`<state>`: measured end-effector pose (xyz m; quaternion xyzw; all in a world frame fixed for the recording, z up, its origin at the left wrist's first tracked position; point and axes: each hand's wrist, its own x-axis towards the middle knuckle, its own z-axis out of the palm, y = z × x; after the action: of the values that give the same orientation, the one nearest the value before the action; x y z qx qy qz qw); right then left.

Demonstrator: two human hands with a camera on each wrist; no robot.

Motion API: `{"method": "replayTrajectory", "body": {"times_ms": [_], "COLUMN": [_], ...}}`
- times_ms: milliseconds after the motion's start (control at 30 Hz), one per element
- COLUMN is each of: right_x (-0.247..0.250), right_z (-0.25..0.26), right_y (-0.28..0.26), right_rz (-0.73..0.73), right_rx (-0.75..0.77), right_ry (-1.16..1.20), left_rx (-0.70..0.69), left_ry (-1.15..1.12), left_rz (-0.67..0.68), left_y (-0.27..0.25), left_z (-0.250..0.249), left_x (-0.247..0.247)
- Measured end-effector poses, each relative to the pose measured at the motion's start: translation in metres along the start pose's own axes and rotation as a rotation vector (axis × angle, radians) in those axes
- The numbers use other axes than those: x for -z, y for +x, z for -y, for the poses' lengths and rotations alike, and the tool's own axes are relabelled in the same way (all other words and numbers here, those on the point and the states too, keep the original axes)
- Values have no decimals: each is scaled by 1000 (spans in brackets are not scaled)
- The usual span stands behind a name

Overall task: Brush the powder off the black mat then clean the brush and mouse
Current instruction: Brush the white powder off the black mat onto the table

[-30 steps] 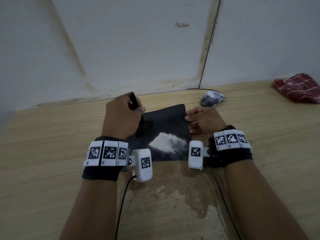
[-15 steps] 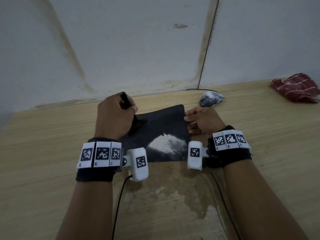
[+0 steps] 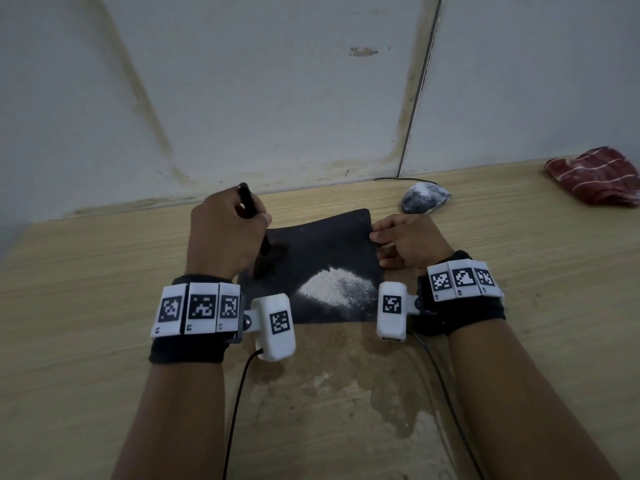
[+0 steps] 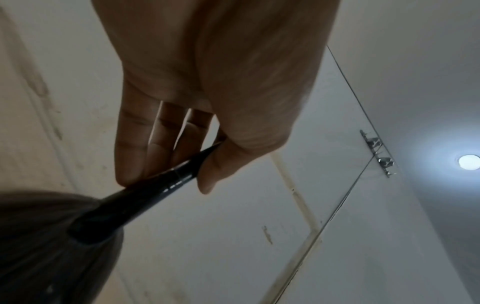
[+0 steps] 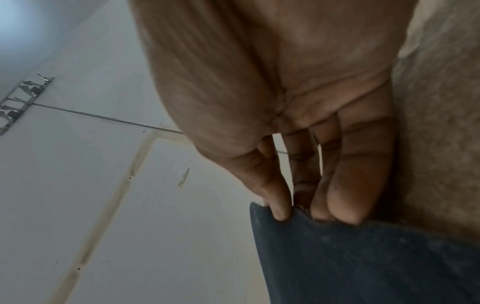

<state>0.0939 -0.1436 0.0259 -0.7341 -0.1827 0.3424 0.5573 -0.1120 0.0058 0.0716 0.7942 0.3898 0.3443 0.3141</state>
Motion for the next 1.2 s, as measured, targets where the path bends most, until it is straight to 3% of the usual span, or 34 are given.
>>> {"method": "replayTrajectory", "body": {"times_ms": [67,200,333,400,467,633,700,900,967,1200], "right_x": [1,5,7,8,9,10,9,11,12,13], "right_z": [0,-1,-2,-2,-3,-2,-3,-4,-4,-1], "right_y": [0,0,1,1,1,2,2,2,1,-1], "right_rz": [-8,-12,-20,-25,-31,-29,-33,-28,-35,-40], "right_rx": [3,5,-5,-4,2,2,7,-3,-1,9], "right_ry": [-3,8,10,5,6,5,5,11,12,2], "left_rx": [8,16,-10,-8,27,63,64,-46,-48,20], "left_ry": [27,-136,-208,-133,-47,-54,-156,-48,49,-46], "left_rz": [88,244,113,26,25,316,355,47,23,331], "left_y": [-1,-1,5,6,6,1,-1,3,2,-3], "left_z": [-1,-11,-9,-3,4,0,-7,-2,-1,-8], "left_x": [-5,-9,0,3,1,-3,-1,-2,-1,4]}}
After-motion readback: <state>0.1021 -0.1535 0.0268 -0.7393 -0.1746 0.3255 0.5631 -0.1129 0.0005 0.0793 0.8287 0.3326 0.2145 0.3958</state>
